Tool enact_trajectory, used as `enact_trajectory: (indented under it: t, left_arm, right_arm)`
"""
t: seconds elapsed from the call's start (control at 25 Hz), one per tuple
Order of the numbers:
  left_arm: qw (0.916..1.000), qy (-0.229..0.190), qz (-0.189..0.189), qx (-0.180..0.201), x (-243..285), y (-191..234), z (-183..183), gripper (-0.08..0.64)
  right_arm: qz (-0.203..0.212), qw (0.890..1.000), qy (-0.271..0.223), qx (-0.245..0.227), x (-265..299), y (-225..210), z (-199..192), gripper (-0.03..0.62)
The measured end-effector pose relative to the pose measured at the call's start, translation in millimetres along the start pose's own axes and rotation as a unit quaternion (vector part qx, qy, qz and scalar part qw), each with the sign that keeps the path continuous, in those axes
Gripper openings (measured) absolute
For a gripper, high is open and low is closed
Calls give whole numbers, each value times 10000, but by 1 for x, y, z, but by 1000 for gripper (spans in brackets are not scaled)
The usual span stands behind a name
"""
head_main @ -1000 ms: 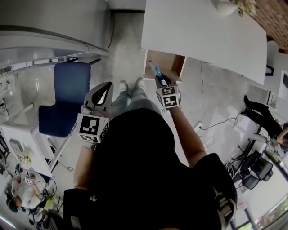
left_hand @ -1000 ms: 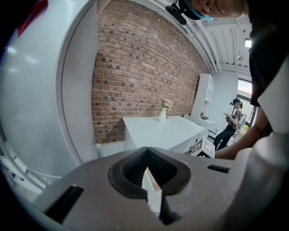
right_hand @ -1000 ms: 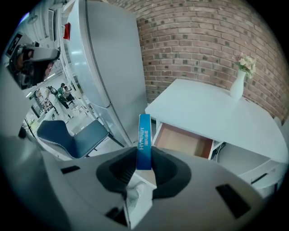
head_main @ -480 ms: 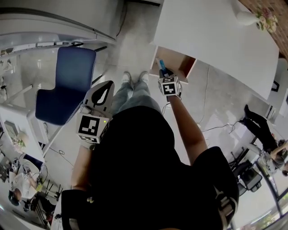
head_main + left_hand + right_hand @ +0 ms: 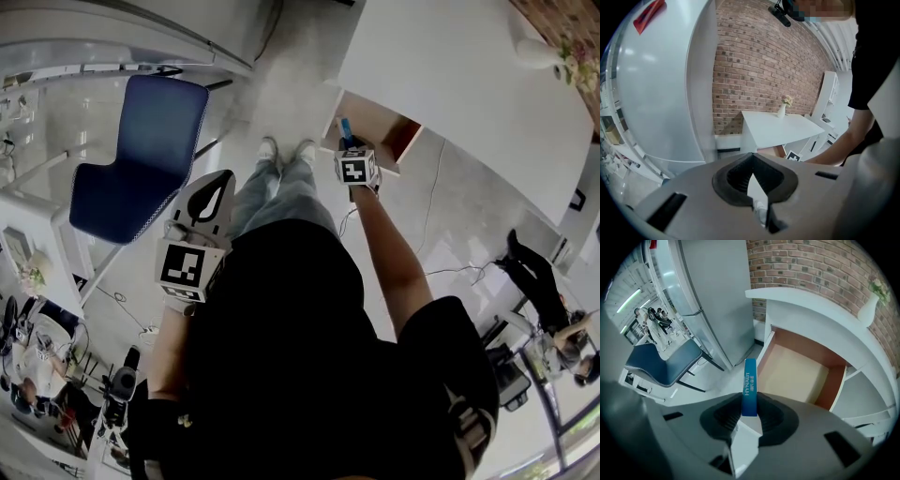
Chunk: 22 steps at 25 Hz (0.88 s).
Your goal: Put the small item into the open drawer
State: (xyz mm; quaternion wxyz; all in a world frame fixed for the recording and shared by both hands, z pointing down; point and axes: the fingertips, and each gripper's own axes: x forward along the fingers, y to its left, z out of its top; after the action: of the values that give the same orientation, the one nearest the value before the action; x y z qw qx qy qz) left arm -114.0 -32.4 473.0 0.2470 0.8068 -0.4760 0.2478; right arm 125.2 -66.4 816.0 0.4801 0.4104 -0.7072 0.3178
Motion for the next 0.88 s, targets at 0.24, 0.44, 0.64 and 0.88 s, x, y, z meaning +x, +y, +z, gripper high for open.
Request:
enact_trajectory:
  t: [0.24,0.44,0.64,0.88]
  left_arm:
    - [9999,58,116,-77,-4,4,-9,3]
    - [9998,73,137,-121,-7,6,-13,2]
    - [9998,62,154,-135,-10,8,-15,3]
    - [9999,13,128,-103,-12,8,-16,3]
  right_arm:
    - [10,9998,182,-99,20,-3,-6,100]
    - [-21,9996,244,-123,26,-3,-7,101]
    - [67,9997,207,-93,26,3,-5,148]
    - [84,9997,143,-170,26,9,-2,166]
